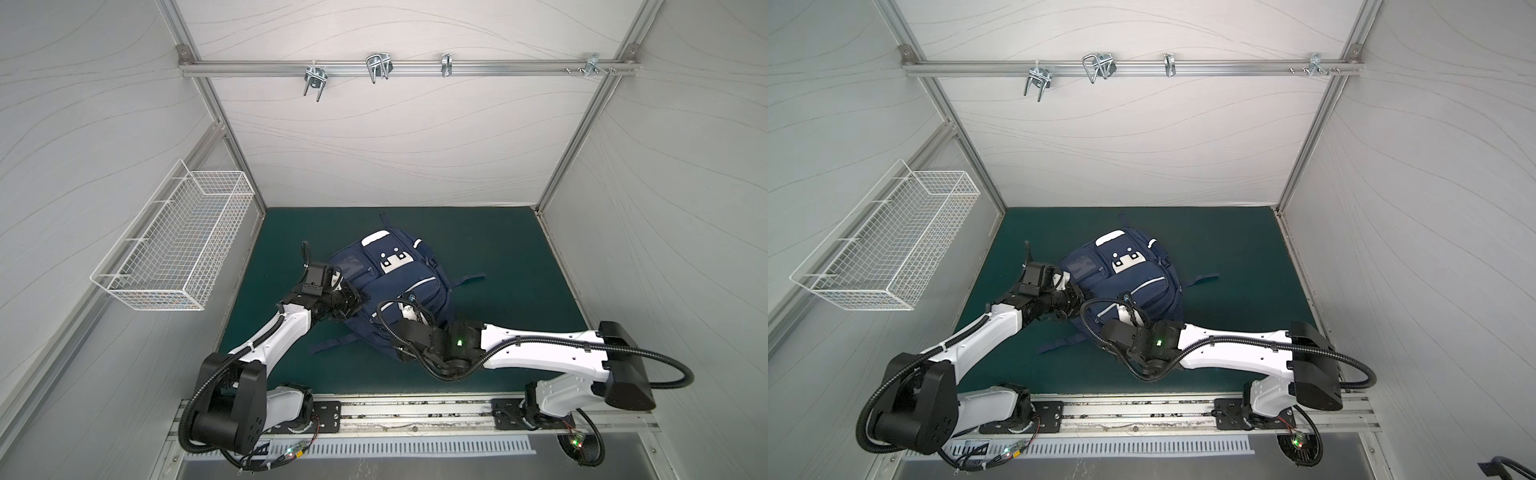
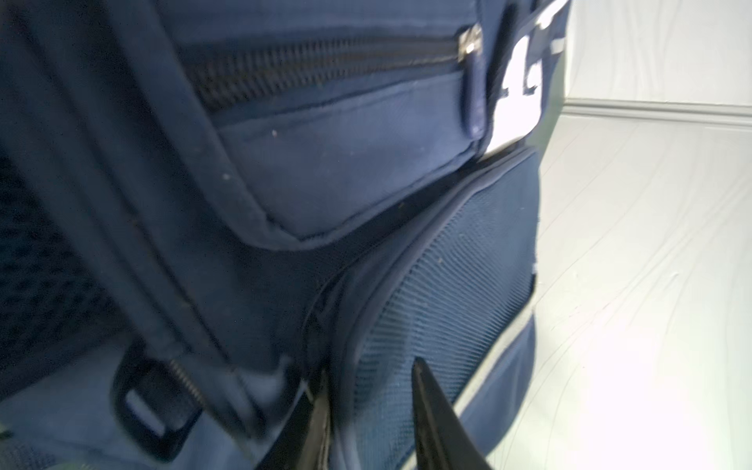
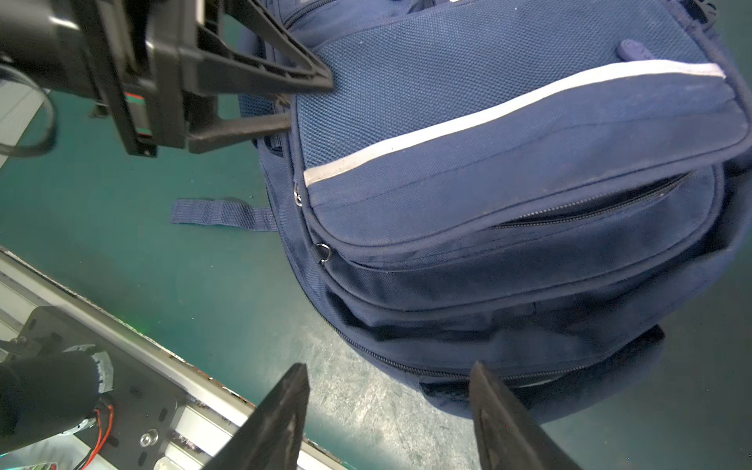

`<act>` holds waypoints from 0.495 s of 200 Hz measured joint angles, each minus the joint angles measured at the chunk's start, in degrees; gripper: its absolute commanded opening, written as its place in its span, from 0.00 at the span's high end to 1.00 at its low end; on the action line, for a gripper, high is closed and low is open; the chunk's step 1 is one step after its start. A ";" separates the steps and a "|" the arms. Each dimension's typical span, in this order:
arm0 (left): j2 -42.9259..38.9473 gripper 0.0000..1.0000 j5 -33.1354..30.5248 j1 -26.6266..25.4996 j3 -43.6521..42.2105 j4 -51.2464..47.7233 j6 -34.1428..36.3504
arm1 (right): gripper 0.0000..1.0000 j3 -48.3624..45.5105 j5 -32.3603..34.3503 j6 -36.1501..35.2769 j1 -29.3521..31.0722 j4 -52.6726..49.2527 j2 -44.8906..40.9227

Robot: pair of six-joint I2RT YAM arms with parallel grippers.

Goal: Pack the student bag

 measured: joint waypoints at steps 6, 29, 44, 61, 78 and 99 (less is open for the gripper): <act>0.35 0.72 -0.11 -0.24 -0.15 0.31 -0.15 | 0.35 0.00 0.00 0.35 0.00 0.00 0.00; 0.55 0.94 -0.48 -0.48 -0.98 1.20 -1.79 | 0.32 0.00 0.00 2.05 0.00 0.00 0.00; 0.04 1.00 -0.68 -0.94 -1.14 1.25 -2.58 | 0.27 0.04 -0.11 3.39 0.00 -0.04 0.00; -1.75 1.00 -1.44 -2.51 -1.16 1.51 -4.07 | 0.18 1.07 -0.24 5.77 0.00 -0.85 0.72; -4.09 1.00 -2.84 -5.31 -1.05 1.73 -5.25 | 0.08 5.29 0.63 8.13 0.00 -4.48 4.07; -5.99 1.00 -4.31 -8.57 -0.76 1.73 -6.78 | 0.02 13.42 3.04 10.80 0.00 -10.40 10.38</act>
